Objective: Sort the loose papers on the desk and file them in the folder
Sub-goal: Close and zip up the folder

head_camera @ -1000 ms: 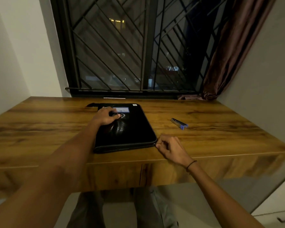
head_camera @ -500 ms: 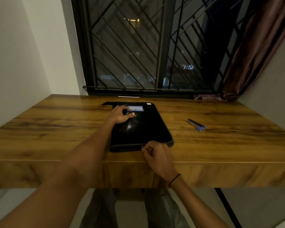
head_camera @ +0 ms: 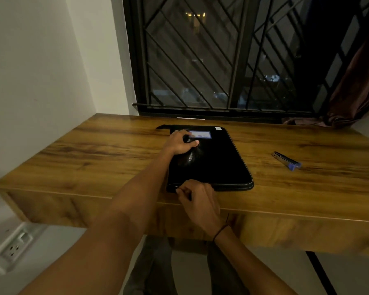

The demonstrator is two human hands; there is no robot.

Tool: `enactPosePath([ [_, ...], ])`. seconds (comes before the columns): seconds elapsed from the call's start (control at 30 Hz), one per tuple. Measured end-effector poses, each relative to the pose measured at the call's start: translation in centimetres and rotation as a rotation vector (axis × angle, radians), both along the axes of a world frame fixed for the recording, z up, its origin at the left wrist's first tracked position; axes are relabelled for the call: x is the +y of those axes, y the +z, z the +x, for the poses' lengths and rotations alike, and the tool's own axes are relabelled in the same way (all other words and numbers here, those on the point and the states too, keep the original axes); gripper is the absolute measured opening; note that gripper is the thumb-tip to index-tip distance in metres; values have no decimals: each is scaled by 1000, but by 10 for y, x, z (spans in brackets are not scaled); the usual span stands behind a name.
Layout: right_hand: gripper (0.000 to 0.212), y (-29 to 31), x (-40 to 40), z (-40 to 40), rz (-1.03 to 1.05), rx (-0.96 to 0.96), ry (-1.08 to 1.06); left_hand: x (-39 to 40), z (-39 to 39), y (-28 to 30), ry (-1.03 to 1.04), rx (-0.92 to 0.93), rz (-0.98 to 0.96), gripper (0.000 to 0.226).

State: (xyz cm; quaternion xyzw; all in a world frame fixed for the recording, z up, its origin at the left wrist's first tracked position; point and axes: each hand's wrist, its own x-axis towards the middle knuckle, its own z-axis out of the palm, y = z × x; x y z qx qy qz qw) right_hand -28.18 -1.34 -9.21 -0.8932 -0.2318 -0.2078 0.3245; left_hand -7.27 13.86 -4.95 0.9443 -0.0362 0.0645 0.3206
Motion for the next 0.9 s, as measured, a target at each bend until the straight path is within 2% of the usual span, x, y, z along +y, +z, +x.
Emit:
enactPosePath([
  [0.17,28,4,1,-3,17,23,24,-1,-5,3,5,-1,-20,63],
  [0.23,35,11,-10,-6,156,13,15,0,-7,1,5,-6,-32,62],
  [0.3,34,21,-31,-3,348,-77,-95,1,-8,1,6,-10,-39,61],
  [0.37,19,31,-58,12,401,-159,-267,2,-9,1,0,-8,-28,60],
  [0.4,9,35,-72,23,354,-139,-358,2,-10,2,-5,-11,-18,60],
  [0.43,17,36,-83,37,276,-57,-446,1,-11,3,-9,-14,-11,59],
  [0.47,34,36,-94,52,195,72,-489,0,-12,3,-11,-18,-6,59],
  [0.5,48,37,-101,64,161,208,-480,0,-13,4,-10,-21,1,59],
  [0.57,58,37,-107,79,196,401,-378,0,-16,4,12,-55,20,56],
  [0.7,49,31,-111,90,184,383,-303,2,-30,7,151,-260,79,39],
  [0.77,48,27,-113,94,178,389,-297,-2,-40,11,73,-186,184,54],
  [0.83,52,19,-115,101,160,383,-312,-6,-51,11,-17,5,294,80],
  [0.9,57,6,-116,113,162,379,-309,-6,-61,6,-34,79,347,90],
])
